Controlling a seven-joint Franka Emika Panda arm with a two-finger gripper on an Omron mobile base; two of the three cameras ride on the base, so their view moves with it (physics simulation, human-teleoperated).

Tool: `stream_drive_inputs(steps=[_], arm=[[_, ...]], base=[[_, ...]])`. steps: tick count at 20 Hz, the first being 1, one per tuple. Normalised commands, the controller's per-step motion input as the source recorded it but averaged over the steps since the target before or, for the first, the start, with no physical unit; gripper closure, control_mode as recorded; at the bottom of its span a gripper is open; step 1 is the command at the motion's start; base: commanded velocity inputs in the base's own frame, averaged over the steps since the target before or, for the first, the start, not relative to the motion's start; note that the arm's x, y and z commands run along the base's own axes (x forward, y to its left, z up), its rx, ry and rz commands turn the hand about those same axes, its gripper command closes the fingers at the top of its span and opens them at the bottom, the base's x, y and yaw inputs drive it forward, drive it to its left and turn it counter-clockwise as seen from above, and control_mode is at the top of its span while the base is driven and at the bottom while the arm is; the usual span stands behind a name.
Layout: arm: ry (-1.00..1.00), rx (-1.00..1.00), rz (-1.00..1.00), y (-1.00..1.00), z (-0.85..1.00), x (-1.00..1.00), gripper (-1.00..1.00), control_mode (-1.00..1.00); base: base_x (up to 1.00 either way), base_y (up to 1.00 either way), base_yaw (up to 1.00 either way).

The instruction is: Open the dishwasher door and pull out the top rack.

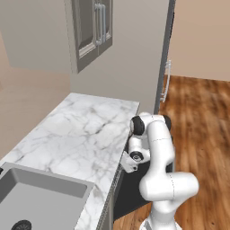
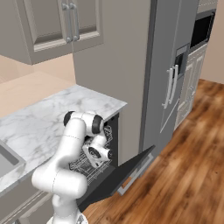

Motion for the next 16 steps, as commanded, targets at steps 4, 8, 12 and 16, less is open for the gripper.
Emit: stream_drive_inputs(steps=[4, 8, 12, 16], arm=[[0.00, -0.15, -0.13, -0.65, -0.26, -0.21, -1.00, -1.00], [0.00, -0.16, -0.13, -0.76, -0.28, -0.28, -1.00, -1.00], [0.00, -0.15, -0.12, -0.84, -0.29, -0.31, -1.00, -1.00], [0.00, -0.14, -0.12, -0.91, -0.29, -0.34, -1.00, -1.00]], base=[[0.00, 0.00, 0.00], [0.00, 0.00, 0.00], [0.00, 0.00, 0.00], [0.00, 0.00, 0.00]])
